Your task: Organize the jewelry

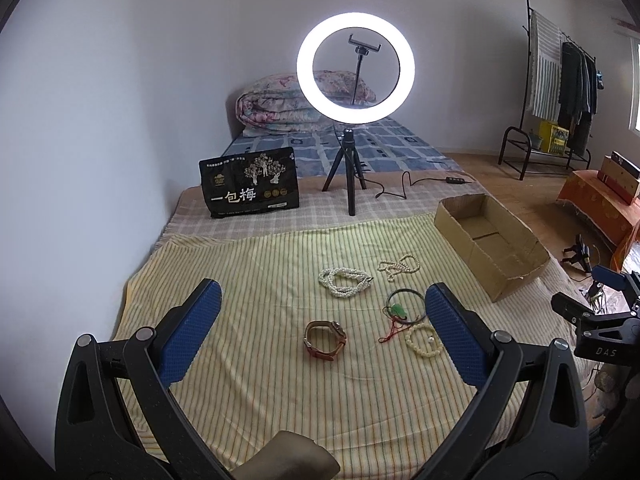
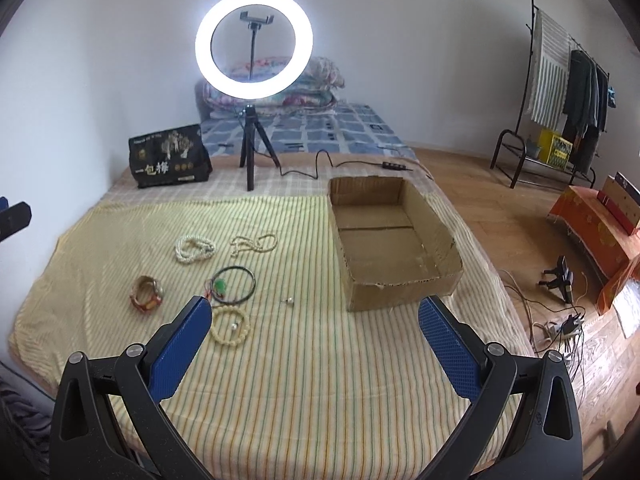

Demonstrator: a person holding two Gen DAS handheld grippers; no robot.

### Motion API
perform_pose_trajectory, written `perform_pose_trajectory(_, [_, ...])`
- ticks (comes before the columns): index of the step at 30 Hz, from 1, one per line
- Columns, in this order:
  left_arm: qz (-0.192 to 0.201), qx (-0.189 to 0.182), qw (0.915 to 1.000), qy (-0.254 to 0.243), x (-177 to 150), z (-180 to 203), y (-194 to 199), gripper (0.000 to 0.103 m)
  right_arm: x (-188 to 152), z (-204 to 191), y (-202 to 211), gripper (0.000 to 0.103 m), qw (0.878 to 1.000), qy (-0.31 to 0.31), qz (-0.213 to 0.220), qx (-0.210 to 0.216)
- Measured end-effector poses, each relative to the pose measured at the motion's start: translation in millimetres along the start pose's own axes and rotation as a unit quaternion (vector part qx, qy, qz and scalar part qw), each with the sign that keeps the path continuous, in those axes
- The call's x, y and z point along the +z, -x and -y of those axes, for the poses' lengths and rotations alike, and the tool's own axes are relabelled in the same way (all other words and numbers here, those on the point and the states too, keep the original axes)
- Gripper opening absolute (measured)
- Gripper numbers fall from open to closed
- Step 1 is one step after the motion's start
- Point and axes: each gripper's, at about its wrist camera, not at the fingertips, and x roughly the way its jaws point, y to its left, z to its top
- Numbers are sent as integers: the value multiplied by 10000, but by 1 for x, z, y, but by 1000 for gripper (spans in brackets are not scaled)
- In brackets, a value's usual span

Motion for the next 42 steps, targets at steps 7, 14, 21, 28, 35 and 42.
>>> perform_pose_trajectory(7, [-543, 37, 9985, 109, 6, -29, -39, 103, 7, -7, -17, 103, 9992, 280, -179, -235])
perform_pose_trajectory(14, [-1008, -9, 9940, 420, 10, -57, -75, 103, 29, -9, -35, 103, 9986, 455, -255, -81])
perform_pose_trajectory(21, [-1066, -162, 9920, 654, 13, -69, -98, 103, 53, -5, -48, 103, 9980, 458, 393, 166])
perform_pose_trajectory(28, [-1182, -65, 9892, 862, 1, -75, -124, 103, 51, -3, -81, 102, 9971, 721, 5, 237])
perform_pose_trajectory(35, [-1616, -111, 9820, 973, -15, -77, -138, 103, 51, 5, -86, 102, 9967, 728, -212, 299])
perform_pose_trajectory(42, [-1919, -8, 9783, 777, -28, -65, -148, 103, 68, -9, -91, 102, 9915, 1236, -219, 337])
